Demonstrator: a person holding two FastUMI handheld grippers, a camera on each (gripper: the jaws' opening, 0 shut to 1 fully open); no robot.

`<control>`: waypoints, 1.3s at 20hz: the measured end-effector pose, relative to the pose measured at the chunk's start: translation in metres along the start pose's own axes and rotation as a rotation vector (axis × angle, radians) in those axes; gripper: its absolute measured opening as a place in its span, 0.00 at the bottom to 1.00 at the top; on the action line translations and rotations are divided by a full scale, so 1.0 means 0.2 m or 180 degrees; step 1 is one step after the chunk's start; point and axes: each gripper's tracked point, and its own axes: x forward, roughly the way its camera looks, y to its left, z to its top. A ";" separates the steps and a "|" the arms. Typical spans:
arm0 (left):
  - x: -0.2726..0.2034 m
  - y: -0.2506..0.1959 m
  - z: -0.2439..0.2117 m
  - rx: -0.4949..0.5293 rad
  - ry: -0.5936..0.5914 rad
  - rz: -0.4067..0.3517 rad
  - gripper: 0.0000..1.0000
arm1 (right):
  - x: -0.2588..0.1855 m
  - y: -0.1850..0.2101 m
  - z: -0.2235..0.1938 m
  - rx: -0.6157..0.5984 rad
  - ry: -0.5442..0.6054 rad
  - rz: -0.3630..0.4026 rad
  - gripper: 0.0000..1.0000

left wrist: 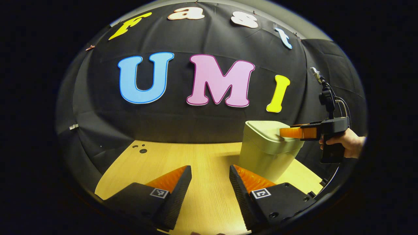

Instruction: Press the lid of the desktop garbage bin to open it, pick up the crumpled paper on the desktop and throw it into the bin, then pick up the pop can on the desktop and drop it into the bin, and finally close the garbage bin lid.

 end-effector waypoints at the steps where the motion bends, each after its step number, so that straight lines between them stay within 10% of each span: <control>1: 0.00 0.00 0.00 0.0003 -0.0003 0.0000 0.77 | -0.01 0.00 0.01 0.0057 -0.0017 -0.0006 0.96; 26: -0.01 -0.02 0.04 0.0052 -0.0046 -0.0057 0.77 | -0.44 0.39 -0.06 0.0023 -0.0289 0.0432 0.98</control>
